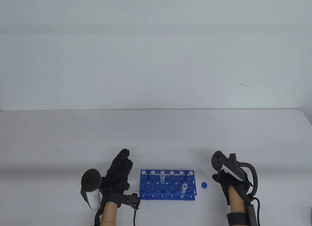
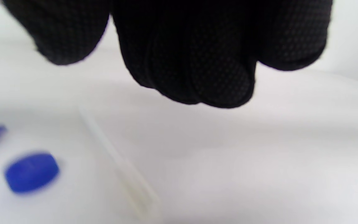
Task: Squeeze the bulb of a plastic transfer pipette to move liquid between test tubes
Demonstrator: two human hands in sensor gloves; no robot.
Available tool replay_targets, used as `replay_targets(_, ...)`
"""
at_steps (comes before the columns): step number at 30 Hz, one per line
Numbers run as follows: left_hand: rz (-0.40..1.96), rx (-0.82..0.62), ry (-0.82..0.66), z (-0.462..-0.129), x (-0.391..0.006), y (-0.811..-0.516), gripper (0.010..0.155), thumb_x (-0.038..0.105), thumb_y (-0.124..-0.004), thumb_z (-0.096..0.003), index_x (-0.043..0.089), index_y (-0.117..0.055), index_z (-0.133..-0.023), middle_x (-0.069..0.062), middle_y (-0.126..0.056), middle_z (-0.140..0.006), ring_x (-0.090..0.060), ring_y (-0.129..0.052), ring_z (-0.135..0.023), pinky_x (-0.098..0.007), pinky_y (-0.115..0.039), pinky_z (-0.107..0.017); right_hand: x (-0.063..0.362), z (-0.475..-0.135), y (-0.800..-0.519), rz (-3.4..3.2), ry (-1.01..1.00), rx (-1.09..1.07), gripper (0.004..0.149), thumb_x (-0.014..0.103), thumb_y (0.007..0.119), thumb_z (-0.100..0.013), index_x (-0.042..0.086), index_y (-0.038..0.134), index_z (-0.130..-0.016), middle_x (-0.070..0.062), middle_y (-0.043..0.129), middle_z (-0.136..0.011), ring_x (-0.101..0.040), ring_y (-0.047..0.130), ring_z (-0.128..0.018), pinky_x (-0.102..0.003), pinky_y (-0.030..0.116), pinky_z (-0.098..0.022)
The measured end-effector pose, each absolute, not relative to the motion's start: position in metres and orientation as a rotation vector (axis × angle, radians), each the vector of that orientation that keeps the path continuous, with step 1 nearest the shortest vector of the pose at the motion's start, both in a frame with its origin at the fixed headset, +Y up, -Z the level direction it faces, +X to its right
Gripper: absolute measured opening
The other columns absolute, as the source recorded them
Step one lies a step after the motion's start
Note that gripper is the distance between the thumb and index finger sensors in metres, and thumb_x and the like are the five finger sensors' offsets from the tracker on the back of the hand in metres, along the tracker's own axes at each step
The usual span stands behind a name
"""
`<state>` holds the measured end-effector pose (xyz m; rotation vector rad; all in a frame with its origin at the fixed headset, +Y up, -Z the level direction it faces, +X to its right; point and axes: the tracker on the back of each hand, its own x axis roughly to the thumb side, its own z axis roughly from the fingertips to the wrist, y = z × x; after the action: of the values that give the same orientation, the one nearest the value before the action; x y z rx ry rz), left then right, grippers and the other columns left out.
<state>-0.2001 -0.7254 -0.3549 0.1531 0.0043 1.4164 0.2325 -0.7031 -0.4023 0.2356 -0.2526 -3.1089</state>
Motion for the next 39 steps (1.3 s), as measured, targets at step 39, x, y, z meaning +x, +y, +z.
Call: replay_targets(39, 1.328, 0.140, -0.011, -0.356, -0.191, -0.727, 0.076, 0.066, -0.069, -0.0428, 0.036, -0.053, -0.111, 0.004, -0.054, -0.120, -0.022, -0.054, -0.106, -0.052, -0.045, -0.085, 0.255, -0.345, -0.681, -4.001, 0.269, -0.374, 0.089, 0.055, 0.075, -0.034, 0.002, 0.050, -0.101, -0.023, 0.065, -0.104, -0.045, 0.073, -0.091, -0.059, 0.067, -0.061)
